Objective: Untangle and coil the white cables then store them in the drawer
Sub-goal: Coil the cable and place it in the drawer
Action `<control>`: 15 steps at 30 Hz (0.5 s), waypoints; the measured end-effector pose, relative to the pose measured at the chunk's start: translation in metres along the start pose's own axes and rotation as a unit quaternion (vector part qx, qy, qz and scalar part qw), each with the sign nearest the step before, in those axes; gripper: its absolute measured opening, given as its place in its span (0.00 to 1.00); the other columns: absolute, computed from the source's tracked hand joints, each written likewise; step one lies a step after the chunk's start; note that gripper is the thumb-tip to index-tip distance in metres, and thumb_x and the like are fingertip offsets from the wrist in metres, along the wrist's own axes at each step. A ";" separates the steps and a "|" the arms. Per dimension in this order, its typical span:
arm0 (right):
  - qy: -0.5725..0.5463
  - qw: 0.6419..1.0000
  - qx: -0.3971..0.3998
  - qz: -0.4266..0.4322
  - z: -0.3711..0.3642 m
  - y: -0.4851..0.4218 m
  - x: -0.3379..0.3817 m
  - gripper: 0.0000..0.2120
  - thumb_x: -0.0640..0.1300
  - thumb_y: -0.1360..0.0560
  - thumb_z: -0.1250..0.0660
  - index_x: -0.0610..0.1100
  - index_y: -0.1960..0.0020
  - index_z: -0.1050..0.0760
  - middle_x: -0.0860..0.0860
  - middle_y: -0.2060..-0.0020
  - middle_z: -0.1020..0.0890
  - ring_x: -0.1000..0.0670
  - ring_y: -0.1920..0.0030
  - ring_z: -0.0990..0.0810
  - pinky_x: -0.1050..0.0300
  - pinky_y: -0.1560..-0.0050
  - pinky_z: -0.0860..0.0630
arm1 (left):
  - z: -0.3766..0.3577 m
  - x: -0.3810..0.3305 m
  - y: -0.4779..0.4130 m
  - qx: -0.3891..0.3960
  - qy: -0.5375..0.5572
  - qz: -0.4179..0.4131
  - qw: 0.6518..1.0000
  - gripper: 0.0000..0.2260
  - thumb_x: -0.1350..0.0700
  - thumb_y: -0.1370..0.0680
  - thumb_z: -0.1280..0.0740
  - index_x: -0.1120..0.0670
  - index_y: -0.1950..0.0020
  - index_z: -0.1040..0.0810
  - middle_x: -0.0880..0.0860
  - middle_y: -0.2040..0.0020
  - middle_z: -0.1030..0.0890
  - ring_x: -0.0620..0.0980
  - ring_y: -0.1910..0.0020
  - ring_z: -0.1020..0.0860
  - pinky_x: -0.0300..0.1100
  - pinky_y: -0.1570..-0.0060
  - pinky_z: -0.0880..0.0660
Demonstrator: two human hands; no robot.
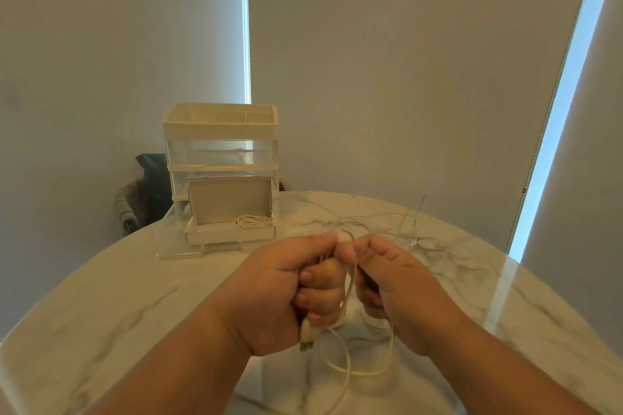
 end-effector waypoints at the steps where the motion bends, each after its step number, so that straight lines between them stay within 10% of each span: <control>1: 0.014 1.000 0.013 -0.003 -0.002 0.000 -0.001 0.16 0.47 0.17 0.40 0.49 0.62 0.22 0.50 0.71 0.29 0.53 0.74 0.39 0.60 0.73 0.45 | 0.001 -0.003 -0.001 -0.007 0.016 -0.024 1.000 0.10 0.51 0.24 0.38 0.56 0.59 0.22 0.47 0.74 0.38 0.43 0.77 0.40 0.38 0.73 0.39; 7: 0.070 0.990 0.085 -0.084 -0.019 0.006 -0.022 0.12 0.38 0.18 0.37 0.47 0.50 0.16 0.48 0.69 0.24 0.53 0.73 0.32 0.60 0.71 0.35 | 0.017 -0.033 0.003 -0.098 0.091 -0.155 0.979 0.09 0.54 0.22 0.41 0.55 0.57 0.24 0.48 0.69 0.35 0.45 0.72 0.36 0.40 0.69 0.31; 15: -0.191 0.973 0.071 -0.109 -0.036 0.013 -0.015 0.17 0.40 0.24 0.37 0.36 0.36 0.24 0.42 0.71 0.29 0.42 0.66 0.23 0.49 0.61 0.21 | 0.035 -0.041 0.006 -0.166 0.124 -0.182 0.961 0.09 0.56 0.20 0.42 0.55 0.50 0.23 0.47 0.68 0.29 0.44 0.72 0.32 0.39 0.67 0.32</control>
Point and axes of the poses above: each hand's wrist, its own y-axis away from the middle knuckle, its own z-axis out of the back of the hand, x = y × z, the point moved 8 cm from there along -y, towards the middle knuckle
